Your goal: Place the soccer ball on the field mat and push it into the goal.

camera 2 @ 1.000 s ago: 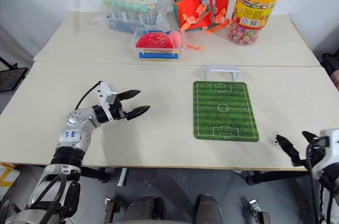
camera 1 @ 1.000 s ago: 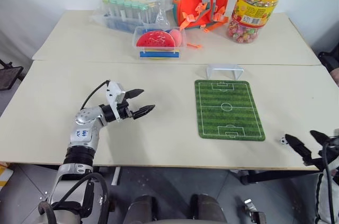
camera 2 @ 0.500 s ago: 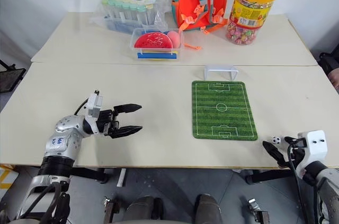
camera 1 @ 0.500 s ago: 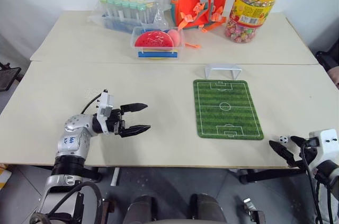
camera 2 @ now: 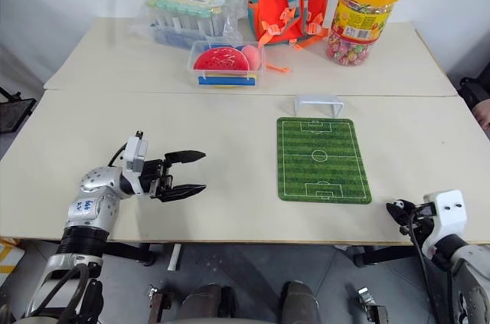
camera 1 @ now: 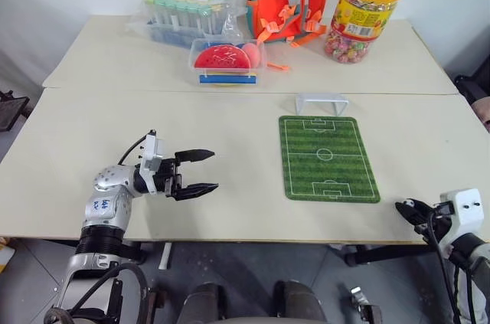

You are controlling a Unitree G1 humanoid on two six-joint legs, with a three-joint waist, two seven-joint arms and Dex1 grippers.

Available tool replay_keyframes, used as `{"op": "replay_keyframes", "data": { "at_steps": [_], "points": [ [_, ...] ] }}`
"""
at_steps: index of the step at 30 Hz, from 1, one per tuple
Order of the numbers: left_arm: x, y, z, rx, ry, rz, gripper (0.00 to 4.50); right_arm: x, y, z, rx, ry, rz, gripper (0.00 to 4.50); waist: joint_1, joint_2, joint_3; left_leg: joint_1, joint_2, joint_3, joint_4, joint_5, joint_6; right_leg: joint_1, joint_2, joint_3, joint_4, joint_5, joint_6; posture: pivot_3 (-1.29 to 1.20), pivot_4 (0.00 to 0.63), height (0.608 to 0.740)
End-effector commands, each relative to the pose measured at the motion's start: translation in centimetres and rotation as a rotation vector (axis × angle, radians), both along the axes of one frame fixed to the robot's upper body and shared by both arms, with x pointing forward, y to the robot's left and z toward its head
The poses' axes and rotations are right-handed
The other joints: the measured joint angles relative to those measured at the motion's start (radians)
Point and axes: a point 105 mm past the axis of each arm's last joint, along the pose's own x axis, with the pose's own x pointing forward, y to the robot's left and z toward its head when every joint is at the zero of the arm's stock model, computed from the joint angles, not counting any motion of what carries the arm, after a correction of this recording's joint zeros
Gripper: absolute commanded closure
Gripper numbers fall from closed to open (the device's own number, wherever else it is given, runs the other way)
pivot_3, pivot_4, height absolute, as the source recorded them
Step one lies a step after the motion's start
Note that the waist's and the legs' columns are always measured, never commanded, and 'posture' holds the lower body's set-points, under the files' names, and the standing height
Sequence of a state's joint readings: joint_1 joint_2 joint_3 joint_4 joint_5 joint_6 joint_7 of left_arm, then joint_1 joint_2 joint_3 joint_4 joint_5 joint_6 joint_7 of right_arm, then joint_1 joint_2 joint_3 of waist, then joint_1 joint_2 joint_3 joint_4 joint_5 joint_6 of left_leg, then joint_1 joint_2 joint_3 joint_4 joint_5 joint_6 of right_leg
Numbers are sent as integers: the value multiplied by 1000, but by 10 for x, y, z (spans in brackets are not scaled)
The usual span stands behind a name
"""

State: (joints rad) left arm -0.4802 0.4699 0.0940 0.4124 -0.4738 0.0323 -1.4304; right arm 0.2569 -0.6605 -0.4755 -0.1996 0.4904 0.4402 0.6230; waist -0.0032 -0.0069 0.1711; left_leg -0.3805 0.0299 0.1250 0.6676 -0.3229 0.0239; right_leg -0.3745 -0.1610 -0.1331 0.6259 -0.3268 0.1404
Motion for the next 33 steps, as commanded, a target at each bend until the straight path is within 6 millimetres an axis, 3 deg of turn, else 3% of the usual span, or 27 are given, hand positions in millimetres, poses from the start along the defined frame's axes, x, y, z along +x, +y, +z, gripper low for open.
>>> {"op": "replay_keyframes", "data": {
  "at_steps": [1, 4, 6, 10, 20, 33],
  "points": [
    [1, -3, 1, 29, -58, -49, 0, 12, 30, 39, -105, -79, 177, 3648, -1, 1, 0, 0, 0, 0, 0, 0, 0, 0, 0, 0, 0, 0, 0, 0, 150, 740],
    [4, -10, -5, 66, -85, -98, 0, 26, 68, 56, -156, -92, 394, 3648, -1, 1, 0, 0, 0, 0, 1, 0, 0, 0, 0, 0, 0, 0, 0, 0, 150, 740],
    [6, -13, -10, 85, -90, -113, 0, 32, 88, 57, -198, -78, 526, 3648, 1, 0, 0, -1, 0, 0, 1, 0, 0, 0, 0, -1, 0, 0, 0, 0, 150, 740],
    [7, -16, -15, 107, -117, -131, 0, 43, 104, 55, -233, -55, 666, 3648, 5, 0, 1, -6, -2, -4, 2, 0, 0, -2, 0, -5, 0, 0, 0, 0, 150, 740],
    [14, -14, -16, 97, -185, -46, 0, 36, 101, 24, -322, 69, 859, 3648, 3, -1, 1, -12, -2, -7, 13, -2, 3, -1, -1, -10, 0, 0, 1, 0, 150, 740],
    [12, -14, -16, 84, -190, -38, 0, 52, 96, 24, -317, 37, 851, 3648, 1, -1, 1, -11, -1, -8, 14, -2, 3, -1, 0, -10, 1, 0, 1, 0, 150, 740]
  ]
}}
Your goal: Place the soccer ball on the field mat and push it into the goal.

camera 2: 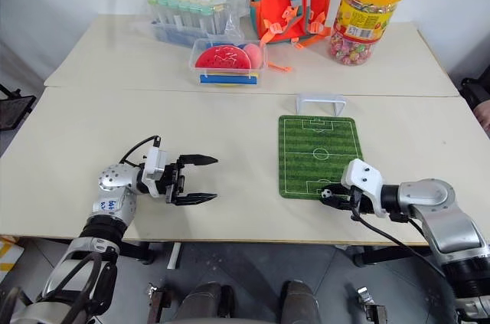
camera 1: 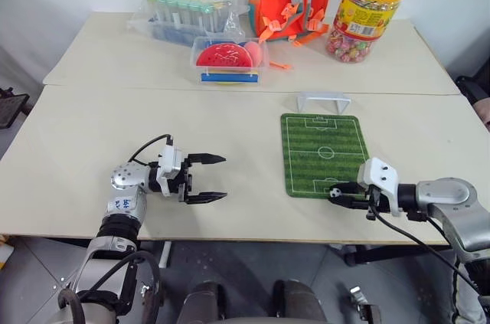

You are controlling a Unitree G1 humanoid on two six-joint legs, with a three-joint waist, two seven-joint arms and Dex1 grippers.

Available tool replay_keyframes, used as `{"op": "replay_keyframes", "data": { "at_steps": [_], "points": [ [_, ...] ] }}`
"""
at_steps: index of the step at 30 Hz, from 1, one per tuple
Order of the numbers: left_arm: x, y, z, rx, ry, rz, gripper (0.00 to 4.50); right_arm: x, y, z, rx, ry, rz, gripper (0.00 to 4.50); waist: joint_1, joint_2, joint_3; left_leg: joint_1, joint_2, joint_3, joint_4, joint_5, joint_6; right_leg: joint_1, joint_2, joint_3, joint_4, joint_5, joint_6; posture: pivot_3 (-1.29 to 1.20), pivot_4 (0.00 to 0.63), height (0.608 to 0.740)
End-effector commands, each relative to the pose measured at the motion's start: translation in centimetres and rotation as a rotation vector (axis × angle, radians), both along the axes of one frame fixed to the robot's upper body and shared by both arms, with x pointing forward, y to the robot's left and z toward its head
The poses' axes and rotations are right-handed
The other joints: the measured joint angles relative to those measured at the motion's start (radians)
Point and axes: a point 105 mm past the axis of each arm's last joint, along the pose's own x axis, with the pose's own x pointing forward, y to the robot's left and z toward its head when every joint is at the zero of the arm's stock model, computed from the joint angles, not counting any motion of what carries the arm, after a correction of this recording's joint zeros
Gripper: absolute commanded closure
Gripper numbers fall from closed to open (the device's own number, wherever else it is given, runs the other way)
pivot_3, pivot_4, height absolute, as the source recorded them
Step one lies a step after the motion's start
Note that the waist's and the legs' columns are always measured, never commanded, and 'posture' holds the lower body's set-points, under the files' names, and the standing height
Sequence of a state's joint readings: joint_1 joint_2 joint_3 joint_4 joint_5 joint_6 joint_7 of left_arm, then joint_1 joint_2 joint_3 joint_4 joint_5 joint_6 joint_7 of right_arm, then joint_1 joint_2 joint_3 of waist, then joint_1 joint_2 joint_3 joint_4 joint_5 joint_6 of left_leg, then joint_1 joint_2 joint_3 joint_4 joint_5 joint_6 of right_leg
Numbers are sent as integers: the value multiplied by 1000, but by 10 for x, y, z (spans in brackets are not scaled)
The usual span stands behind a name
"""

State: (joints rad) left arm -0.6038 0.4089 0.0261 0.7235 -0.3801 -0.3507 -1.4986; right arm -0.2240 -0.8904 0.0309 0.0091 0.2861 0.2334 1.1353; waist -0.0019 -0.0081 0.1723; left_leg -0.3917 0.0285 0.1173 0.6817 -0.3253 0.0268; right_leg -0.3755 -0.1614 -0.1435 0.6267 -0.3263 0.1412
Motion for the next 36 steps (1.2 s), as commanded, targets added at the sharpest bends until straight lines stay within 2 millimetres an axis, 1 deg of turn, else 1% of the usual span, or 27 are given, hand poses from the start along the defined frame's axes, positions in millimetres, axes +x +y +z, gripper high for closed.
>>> {"op": "replay_keyframes", "data": {
  "at_steps": [1, 3, 8, 12, 15, 19, 24, 36],
  "points": [
    [0, 2, 4, -13, -24, 9, 0, 5, -2, 7, 1, -40, 1, 3648, 0, 0, 0, 0, 0, 0, 0, 0, 0, 0, 0, 0, 0, 0, 0, 0, 150, 740],
    [0, 2, 4, -13, -26, 8, 0, 6, -3, 7, -7, -46, 2, 3648, 0, 0, 0, 0, 0, 0, 0, 0, 0, 0, 0, 0, 0, 0, 0, 0, 150, 740],
    [1, 2, 6, -16, -27, 12, 0, 7, 1, 17, 0, -70, 29, 3648, 0, 0, 0, 0, 0, 0, 0, 0, 0, 0, 0, 0, 0, 0, 0, 0, 150, 740],
    [1, 1, 6, -18, -26, 13, 0, 16, 2, 29, 15, -112, 17, 3648, 0, 0, 0, 0, 0, 0, 0, 0, 0, 0, 0, 0, 0, 0, 0, 0, 150, 740],
    [1, 0, 6, -21, -25, 13, 0, 20, 1, 31, 23, -116, 12, 3648, 0, 0, 0, 0, 0, 0, 0, 0, 0, 0, 0, 0, 0, 0, 0, 0, 150, 740],
    [1, 0, 6, -23, -25, 18, 0, 24, -2, 23, 15, -105, 2, 3648, 2, 0, 0, 0, 0, 0, 0, 0, 0, 0, 0, 0, 0, 0, 0, 0, 150, 740],
    [1, -1, 5, -26, -25, 22, 0, 24, -4, 10, 5, -66, 0, 3648, 0, 0, 0, 0, 0, 0, 0, 0, 0, 0, 0, 0, 0, 0, 0, 0, 150, 740],
    [2, -3, 5, -32, -22, 36, 0, 22, 3, 3, -18, -48, 55, 3648, -1, 0, 0, 0, 0, 0, 0, 0, 0, 0, 0, 0, 0, 0, 0, 0, 150, 740]
  ]
}}
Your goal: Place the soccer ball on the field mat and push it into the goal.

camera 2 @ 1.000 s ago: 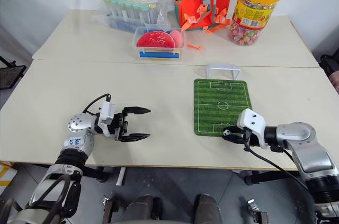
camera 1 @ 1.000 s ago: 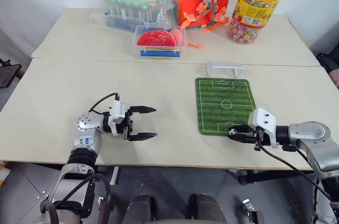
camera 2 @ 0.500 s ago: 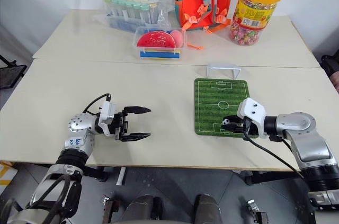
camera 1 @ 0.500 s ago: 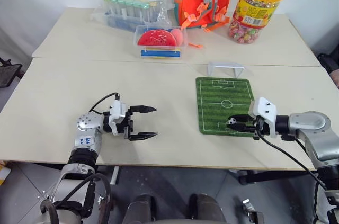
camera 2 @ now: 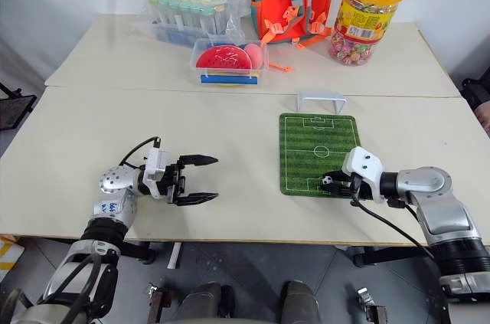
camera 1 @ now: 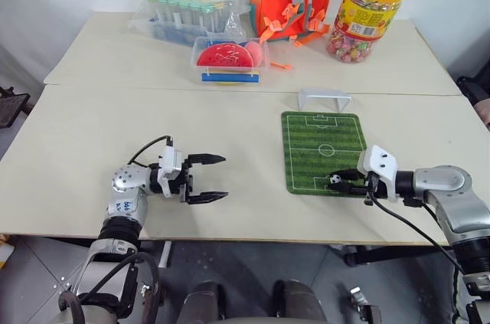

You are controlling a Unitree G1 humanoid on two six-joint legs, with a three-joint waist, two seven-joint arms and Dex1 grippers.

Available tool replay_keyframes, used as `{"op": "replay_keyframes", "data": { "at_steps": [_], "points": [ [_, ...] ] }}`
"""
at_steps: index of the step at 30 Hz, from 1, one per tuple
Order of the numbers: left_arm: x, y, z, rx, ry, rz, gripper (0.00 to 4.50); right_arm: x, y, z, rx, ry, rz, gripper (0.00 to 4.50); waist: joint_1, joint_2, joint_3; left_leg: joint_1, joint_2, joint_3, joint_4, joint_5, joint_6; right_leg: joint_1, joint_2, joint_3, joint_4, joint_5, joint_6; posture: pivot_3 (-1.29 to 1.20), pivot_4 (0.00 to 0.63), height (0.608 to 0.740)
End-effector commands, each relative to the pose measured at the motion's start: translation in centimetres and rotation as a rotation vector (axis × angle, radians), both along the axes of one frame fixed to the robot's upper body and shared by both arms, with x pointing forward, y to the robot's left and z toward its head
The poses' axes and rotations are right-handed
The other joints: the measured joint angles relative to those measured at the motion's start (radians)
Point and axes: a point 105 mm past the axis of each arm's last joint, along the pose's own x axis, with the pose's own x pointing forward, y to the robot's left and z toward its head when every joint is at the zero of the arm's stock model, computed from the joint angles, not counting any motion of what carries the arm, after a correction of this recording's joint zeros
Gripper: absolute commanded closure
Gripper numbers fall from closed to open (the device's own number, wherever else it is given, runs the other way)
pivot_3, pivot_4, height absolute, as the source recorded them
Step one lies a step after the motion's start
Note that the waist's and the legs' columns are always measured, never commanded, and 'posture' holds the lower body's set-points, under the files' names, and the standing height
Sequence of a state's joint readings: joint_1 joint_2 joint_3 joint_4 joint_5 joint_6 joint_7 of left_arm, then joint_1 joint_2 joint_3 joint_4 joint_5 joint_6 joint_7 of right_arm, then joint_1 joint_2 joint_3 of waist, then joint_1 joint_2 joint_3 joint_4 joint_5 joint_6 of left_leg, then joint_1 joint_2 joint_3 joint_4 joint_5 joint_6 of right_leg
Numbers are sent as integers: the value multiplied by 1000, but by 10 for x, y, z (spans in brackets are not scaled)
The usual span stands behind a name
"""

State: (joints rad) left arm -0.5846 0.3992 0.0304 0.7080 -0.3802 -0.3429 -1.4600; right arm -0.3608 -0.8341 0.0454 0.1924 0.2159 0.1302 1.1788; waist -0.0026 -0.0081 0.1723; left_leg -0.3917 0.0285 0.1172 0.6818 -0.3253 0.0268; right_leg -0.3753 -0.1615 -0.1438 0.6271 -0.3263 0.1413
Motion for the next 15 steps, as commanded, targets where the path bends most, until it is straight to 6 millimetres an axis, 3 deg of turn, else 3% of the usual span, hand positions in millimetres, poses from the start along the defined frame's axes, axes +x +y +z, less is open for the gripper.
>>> {"op": "replay_keyframes", "data": {
  "at_steps": [1, 2, 7, 15],
  "points": [
    [1, -2, 7, -12, -34, 2, 0, -3, 7, -3, -21, 14, 54, 3648, 0, 0, 0, 0, 0, 0, 0, 0, 0, 0, 0, 0, 0, 0, 0, 0, 150, 740],
    [2, -3, 7, -12, -34, 3, 0, -4, 7, -4, -29, 19, 63, 3648, 0, 0, 0, 0, 0, 0, 0, 0, 0, 0, 0, 0, 0, 0, 0, 0, 150, 740],
    [3, -4, 8, -14, -36, 7, 0, -6, 5, -8, -67, 30, 81, 2094, 0, 0, 0, 0, 0, 0, 0, 0, 0, 0, 0, 0, 0, 0, 0, 0, 150, 740],
    [6, -8, 9, -18, -36, 8, 0, -5, 4, -3, -78, 14, 82, 2094, 0, 0, 0, 0, 0, 0, 0, 0, 0, 0, 0, 0, 0, 0, 0, 0, 150, 740]
  ]
}}
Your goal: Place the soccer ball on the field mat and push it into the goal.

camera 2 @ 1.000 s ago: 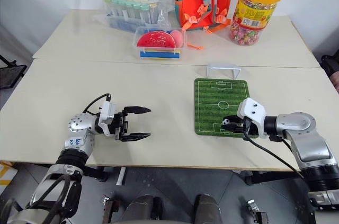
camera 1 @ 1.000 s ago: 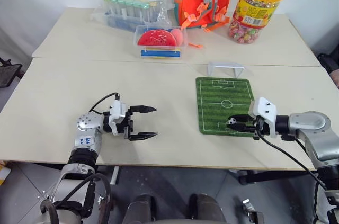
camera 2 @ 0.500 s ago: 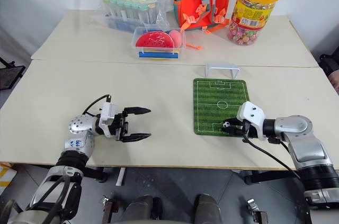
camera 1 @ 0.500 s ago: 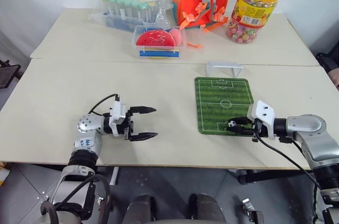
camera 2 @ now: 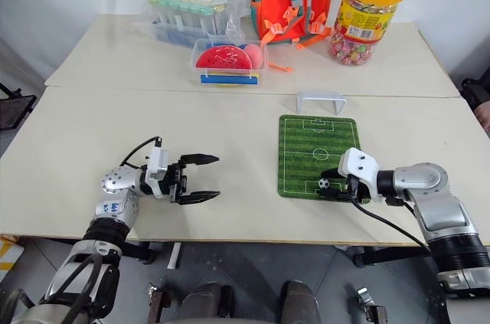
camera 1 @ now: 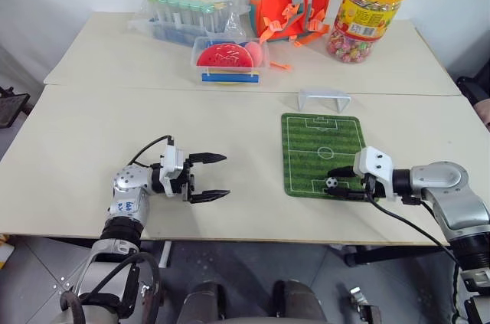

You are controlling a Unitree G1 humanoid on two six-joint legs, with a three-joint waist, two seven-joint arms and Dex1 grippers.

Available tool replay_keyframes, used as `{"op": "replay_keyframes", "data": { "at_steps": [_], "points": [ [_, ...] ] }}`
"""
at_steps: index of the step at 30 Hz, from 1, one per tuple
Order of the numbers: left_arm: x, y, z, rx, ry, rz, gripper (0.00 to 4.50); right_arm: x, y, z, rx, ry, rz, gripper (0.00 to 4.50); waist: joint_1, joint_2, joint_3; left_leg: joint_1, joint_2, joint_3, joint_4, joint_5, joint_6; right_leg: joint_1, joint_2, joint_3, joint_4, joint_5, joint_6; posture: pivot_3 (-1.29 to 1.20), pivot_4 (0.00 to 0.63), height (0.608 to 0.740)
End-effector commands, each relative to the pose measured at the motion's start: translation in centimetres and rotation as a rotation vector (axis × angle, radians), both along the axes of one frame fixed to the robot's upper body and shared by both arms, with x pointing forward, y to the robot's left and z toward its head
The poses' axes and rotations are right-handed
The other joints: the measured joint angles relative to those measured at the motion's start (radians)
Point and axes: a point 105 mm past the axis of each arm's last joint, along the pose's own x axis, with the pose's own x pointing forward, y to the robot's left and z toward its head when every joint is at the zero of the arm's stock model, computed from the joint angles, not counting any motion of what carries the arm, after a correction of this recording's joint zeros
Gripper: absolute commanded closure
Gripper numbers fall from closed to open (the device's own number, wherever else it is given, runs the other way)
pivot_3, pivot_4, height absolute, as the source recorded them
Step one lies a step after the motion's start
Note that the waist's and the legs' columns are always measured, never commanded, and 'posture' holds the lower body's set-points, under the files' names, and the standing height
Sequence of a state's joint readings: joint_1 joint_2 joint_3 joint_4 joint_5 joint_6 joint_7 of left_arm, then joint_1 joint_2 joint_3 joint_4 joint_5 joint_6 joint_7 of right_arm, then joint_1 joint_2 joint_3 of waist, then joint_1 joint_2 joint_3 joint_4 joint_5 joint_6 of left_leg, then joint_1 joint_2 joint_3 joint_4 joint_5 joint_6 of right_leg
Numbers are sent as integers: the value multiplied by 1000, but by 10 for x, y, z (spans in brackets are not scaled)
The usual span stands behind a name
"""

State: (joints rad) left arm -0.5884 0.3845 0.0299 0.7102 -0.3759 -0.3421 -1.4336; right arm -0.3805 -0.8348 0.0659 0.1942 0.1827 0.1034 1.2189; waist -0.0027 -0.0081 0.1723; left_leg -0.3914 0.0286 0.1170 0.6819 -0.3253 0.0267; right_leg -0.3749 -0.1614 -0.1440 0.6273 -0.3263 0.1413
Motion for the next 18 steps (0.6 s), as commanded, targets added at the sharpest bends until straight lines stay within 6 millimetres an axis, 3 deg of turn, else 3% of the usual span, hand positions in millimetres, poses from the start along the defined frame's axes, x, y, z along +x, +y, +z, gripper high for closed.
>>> {"op": "replay_keyframes", "data": {
  "at_steps": [1, 12, 15, 18],
  "points": [
    [3, -5, 8, -4, -38, -8, 0, -3, -1, -3, -36, 13, 24, 2094, 0, 0, 0, 0, 0, 0, 0, 0, 0, 0, 0, 0, 0, 0, 0, 0, 150, 740],
    [7, -9, 10, -9, -41, -11, 0, -2, 4, 41, -70, -126, 16, 2094, 1, 0, 0, 0, 0, 0, 0, 0, 0, 0, 0, 0, 0, 0, 0, 0, 150, 740],
    [7, -9, 10, -8, -39, -16, 0, -21, 19, 47, -48, -128, 67, 2694, 4, 0, 0, -1, 0, 0, 0, 0, 0, 0, 0, 0, 0, 0, 0, 0, 150, 740],
    [7, -8, 10, -6, -38, -19, 0, -40, 31, 38, -31, -82, 104, 3724, 5, 0, 0, -1, 0, -2, 0, 0, 0, 0, 0, -1, 0, 0, 0, 0, 150, 740]
  ]
}}
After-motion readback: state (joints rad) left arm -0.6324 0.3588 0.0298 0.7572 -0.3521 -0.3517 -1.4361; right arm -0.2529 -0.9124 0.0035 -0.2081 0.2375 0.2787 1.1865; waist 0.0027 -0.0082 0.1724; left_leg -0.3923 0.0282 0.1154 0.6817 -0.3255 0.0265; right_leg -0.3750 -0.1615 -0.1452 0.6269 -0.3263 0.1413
